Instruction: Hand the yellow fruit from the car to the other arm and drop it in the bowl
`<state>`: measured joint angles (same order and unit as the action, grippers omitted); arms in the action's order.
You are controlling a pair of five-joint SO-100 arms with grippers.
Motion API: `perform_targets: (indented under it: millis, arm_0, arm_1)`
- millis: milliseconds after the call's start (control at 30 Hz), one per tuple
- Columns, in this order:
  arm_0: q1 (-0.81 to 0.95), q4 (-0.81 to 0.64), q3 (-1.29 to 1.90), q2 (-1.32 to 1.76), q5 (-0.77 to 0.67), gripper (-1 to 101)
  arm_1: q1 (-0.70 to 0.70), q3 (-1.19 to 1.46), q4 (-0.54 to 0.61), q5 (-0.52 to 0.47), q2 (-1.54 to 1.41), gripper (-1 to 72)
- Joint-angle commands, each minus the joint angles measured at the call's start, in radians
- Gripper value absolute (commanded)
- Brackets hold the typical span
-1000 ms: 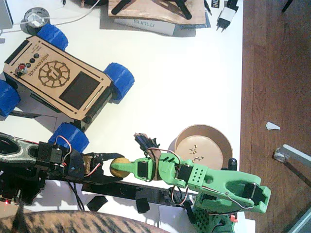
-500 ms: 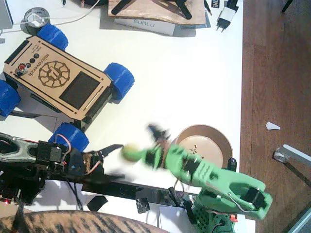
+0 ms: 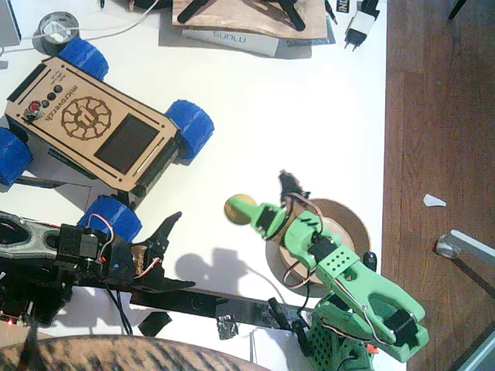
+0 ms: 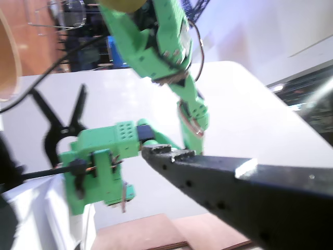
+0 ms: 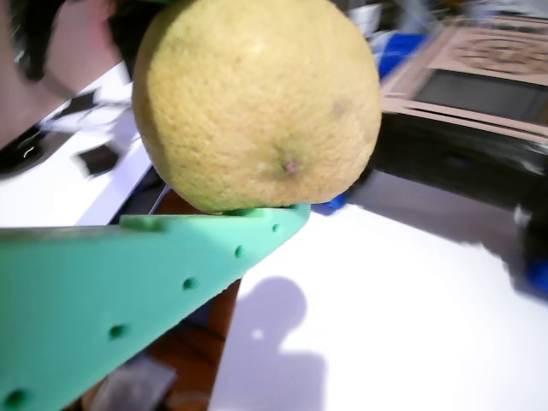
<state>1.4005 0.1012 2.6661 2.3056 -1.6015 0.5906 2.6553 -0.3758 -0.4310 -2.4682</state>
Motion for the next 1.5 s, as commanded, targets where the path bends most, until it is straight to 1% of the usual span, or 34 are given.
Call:
perform_targets:
  millis: [0,100,167,233,300,367,467,567,700,767,900,967,1100,1233,1333,1400,1467]
  arm_0:
    - [-0.035,0.072,-0.041,0.057,0.006,68]
    - [-0.084,0.227,-0.041,0.117,0.008,67]
    - [-0.138,0.331,-0.041,0.155,0.009,66]
    - [-0.196,0.408,-0.041,0.178,0.043,65]
    - [-0.264,0.442,-0.052,0.181,0.118,62]
    - [-0.337,0.443,-0.054,0.176,0.216,60]
    - [-0.440,0.460,-0.054,0.155,0.344,54]
    - [-0.546,0.560,-0.054,0.153,0.420,47]
    - [-0.732,0.758,-0.054,0.178,0.517,35]
    - [-0.833,0.844,-0.052,0.196,0.586,24]
    - [-1.015,0.936,-0.040,0.245,0.764,6]
    - [-1.100,0.971,-0.038,0.278,0.864,0]
    - [-1.270,1.015,-0.035,0.298,1.045,0]
    - [-1.419,1.065,-0.020,0.350,1.169,0]
    - [-1.496,1.062,0.063,0.453,1.213,0]
    - [-1.505,1.003,0.137,0.469,1.215,0]
    - [-1.516,0.976,0.212,0.505,1.215,0]
  arm_1:
    - [-0.057,-0.060,-0.014,0.081,0.025,-0.2]
    - [-0.127,-0.083,-0.034,0.172,0.080,-0.2]
    - [-0.181,-0.100,-0.049,0.215,0.121,-0.2]
    - [-0.239,-0.117,-0.055,0.252,0.164,-0.2]
    - [-0.296,-0.137,-0.063,0.278,0.202,-0.2]
    - [-0.351,-0.153,-0.086,0.291,0.233,-0.2]
    - [-0.431,-0.167,-0.097,0.302,0.273,-0.2]
    - [-0.499,-0.178,-0.118,0.307,0.311,-0.2]
    - [-0.571,-0.196,-0.161,0.298,0.364,-0.2]
    - [-0.597,-0.202,-0.178,0.290,0.383,-0.2]
    - [-0.623,-0.201,-0.221,0.279,0.394,-0.2]
    - [-0.627,-0.190,-0.242,0.279,0.377,-0.2]
    - [-0.632,-0.173,-0.281,0.282,0.339,-0.2]
    - [-0.629,-0.166,-0.334,0.282,0.322,-0.2]
    - [-0.621,-0.144,-0.336,0.291,0.325,-0.2]
    - [-0.620,-0.130,-0.324,0.293,0.327,-0.2]
    - [-0.620,-0.121,-0.308,0.296,0.328,-0.1]
